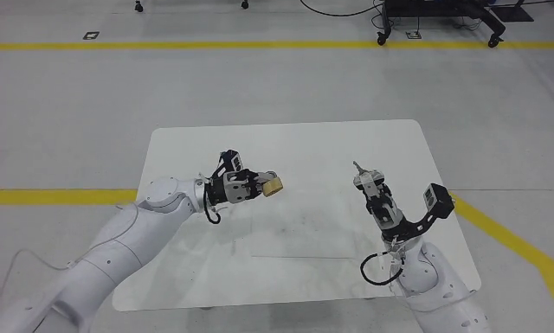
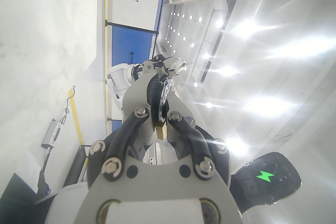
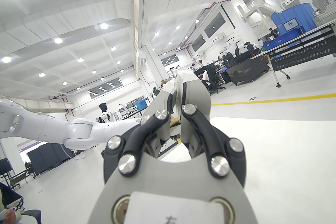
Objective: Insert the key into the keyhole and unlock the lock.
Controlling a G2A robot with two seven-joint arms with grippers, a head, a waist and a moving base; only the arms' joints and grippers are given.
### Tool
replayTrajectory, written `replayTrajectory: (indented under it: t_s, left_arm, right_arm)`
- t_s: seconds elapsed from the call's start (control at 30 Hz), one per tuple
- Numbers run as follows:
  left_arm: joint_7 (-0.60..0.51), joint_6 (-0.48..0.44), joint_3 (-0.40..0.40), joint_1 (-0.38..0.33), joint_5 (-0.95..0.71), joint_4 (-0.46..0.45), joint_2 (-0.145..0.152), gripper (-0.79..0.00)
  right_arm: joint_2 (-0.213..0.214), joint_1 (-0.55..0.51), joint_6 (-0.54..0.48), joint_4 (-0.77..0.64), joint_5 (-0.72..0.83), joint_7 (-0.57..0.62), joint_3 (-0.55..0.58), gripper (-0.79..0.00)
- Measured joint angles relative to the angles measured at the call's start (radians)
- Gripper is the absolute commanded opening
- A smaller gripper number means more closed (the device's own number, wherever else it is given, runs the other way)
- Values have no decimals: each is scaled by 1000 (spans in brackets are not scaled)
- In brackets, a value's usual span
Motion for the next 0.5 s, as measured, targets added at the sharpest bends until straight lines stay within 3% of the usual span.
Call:
replayTrajectory:
  t_s: [0.07, 0.17, 0.23, 0.4, 0.5]
  left_arm:
    - [19, 7, -3, 5, 19, -5, 1, -785]
    - [60, 73, -22, 11, 57, -23, 7, -785]
    - [72, 133, -42, 13, 57, -29, 12, -785]
    - [64, 305, -69, 20, 31, -30, 13, -785]
    - [66, 418, -62, 12, 45, -16, 6, -785]
  right_arm:
    - [1, 7, 39, -23, -46, 26, 11, -785]
    - [4, 17, 156, -93, -272, 61, 44, -785]
    - [5, 5, 216, -145, -457, 9, 53, -785]
    - [20, -19, 202, -210, -853, -109, 76, -785]
    - [31, -18, 182, -221, -1036, -122, 80, -785]
